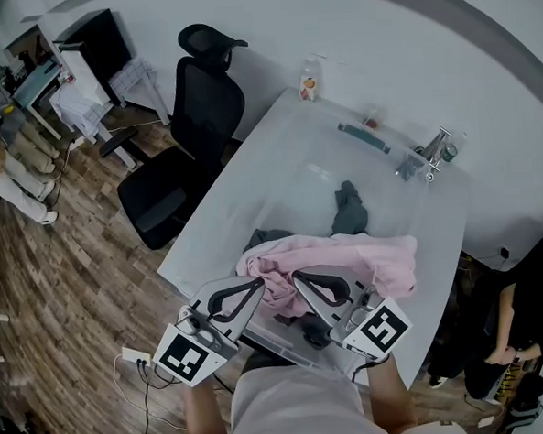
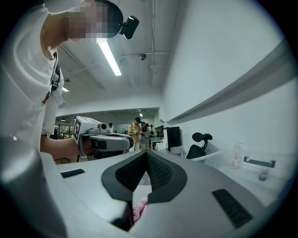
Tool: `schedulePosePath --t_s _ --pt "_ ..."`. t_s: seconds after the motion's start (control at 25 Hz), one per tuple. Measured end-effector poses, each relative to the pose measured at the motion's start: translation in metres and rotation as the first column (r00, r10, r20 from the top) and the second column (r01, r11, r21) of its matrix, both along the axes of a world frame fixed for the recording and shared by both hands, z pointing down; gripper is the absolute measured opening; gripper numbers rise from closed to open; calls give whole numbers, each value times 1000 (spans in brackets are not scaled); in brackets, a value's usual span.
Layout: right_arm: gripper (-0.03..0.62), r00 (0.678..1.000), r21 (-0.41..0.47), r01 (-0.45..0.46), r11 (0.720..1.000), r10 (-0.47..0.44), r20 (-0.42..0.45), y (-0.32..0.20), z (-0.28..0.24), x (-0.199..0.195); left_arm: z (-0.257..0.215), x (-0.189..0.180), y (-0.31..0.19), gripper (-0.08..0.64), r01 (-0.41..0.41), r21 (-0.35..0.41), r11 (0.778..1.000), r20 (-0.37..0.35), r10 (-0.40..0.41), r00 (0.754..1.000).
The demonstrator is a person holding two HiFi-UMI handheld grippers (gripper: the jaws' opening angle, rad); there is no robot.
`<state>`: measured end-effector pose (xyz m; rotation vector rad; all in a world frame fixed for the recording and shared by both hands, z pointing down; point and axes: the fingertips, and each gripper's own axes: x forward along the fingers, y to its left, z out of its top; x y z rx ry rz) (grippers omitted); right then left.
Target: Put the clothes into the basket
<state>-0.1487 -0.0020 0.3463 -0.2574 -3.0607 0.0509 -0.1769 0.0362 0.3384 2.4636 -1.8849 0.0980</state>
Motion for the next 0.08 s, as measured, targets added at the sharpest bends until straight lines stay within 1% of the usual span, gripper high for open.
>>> schedulePosePath --t_s 0.08 --pt "3 1000 2 1 1000 -1 -5 1 1 -1 0 -1 0 5 2 -3 1000 -5 -2 1000"
